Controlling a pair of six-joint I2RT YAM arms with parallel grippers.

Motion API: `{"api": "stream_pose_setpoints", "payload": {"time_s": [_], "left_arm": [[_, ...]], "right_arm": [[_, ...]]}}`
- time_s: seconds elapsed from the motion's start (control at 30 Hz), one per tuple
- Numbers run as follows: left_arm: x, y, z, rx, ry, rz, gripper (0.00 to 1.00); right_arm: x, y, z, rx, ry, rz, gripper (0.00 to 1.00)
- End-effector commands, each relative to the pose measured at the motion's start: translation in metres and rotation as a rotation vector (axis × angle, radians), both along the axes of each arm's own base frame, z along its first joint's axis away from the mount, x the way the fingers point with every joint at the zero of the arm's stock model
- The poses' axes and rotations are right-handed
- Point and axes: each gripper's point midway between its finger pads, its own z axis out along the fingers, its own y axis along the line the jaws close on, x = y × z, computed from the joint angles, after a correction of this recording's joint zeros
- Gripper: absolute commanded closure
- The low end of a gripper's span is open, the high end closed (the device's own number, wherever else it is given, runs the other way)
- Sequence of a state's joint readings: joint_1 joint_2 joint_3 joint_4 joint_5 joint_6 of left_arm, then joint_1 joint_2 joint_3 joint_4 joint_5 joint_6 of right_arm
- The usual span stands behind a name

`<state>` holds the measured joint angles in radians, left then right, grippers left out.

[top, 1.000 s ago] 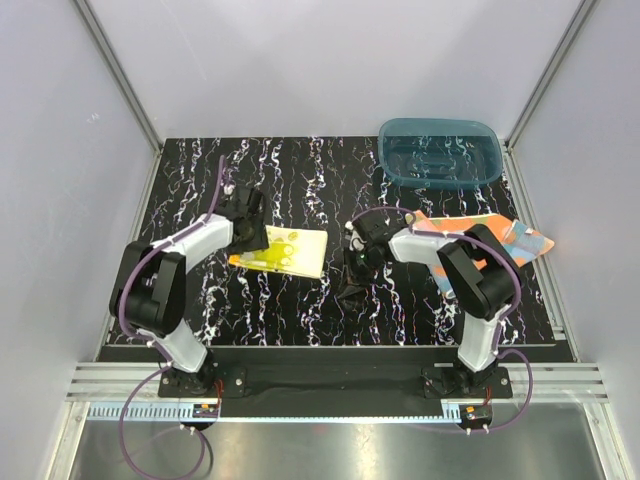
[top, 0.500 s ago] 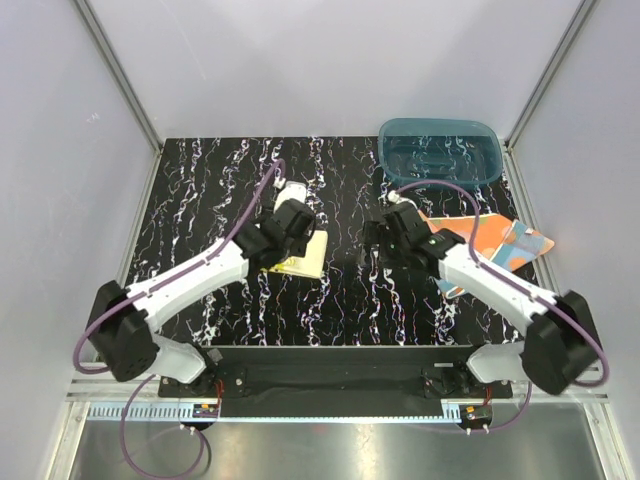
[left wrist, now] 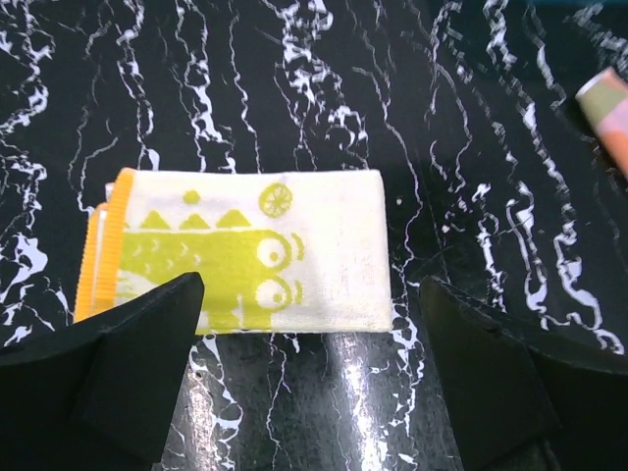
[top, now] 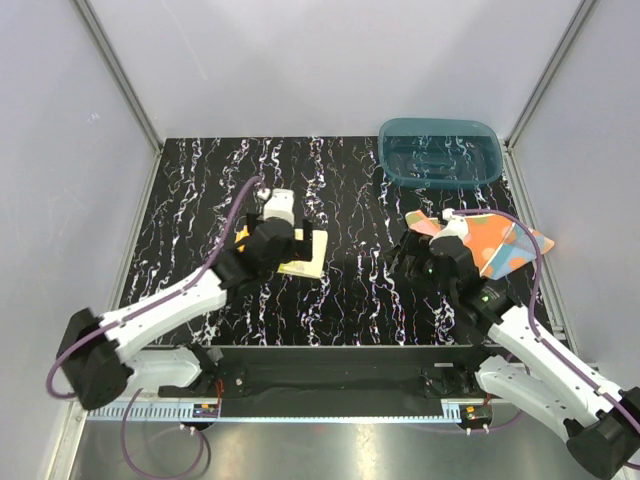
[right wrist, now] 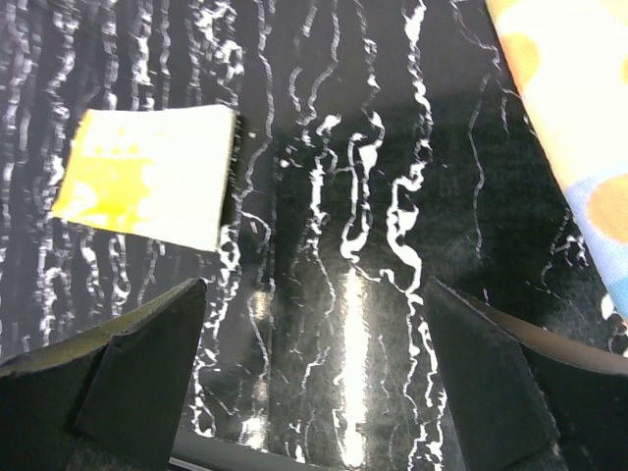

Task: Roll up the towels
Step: Roll the towel

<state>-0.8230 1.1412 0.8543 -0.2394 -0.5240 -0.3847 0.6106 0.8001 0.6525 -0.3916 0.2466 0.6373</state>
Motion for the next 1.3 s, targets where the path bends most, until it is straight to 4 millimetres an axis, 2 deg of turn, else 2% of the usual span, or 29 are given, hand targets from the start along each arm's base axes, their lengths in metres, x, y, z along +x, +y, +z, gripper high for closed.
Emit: {"api": "stream_pose_setpoints", "payload": {"time_s": [0.0,0.13,0.17,0.23,0.27,0.37,0.53,0.77,1.0,1.13,1.27], "left_arm": [[0.005,-0.016,0.001,0.032,-0.003,-0.004,0.01],[-0.002,-0.032,-0.01,0.124,0.028,-0.003,0.01],[-0.003,-0.038,-0.028,0.173,0.083,-0.017,0.01],[-0.005,-0.049,-0.032,0.207,0.137,-0.045,0.01],[-0.007,-0.058,-0.047,0.238,0.18,-0.069,0.01],[-0.012,-0.075,-0.06,0.252,0.208,-0.093,0.01],[-0.011,-0.094,-0.074,0.243,0.233,-0.12,0.02],[-0.011,-0.096,-0.102,0.349,0.27,-0.092,0.08],[-0.012,-0.094,-0.125,0.375,0.315,-0.045,0.23],[-0.011,-0.094,-0.141,0.407,0.335,-0.038,0.27],[-0.007,-0.089,-0.148,0.408,0.348,-0.018,0.33]], "right_arm": [[0.004,0.003,0.016,0.019,-0.046,0.005,0.0],[-0.001,-0.002,0.019,-0.014,-0.03,0.011,0.0],[-0.001,-0.004,0.025,-0.013,-0.04,0.006,0.0],[-0.001,-0.011,0.028,-0.028,-0.047,-0.021,0.0],[-0.001,-0.013,0.031,-0.03,-0.053,-0.026,0.0],[-0.005,-0.023,0.036,-0.045,-0.062,-0.058,0.0],[-0.014,-0.027,0.034,-0.053,-0.052,-0.047,0.0],[-0.021,-0.023,0.029,-0.03,-0.047,-0.012,0.01],[-0.02,-0.024,0.031,-0.057,-0.047,0.001,0.0],[-0.019,-0.023,0.029,-0.063,-0.043,0.006,0.0],[-0.018,-0.022,0.028,-0.066,-0.04,0.009,0.0]]}}
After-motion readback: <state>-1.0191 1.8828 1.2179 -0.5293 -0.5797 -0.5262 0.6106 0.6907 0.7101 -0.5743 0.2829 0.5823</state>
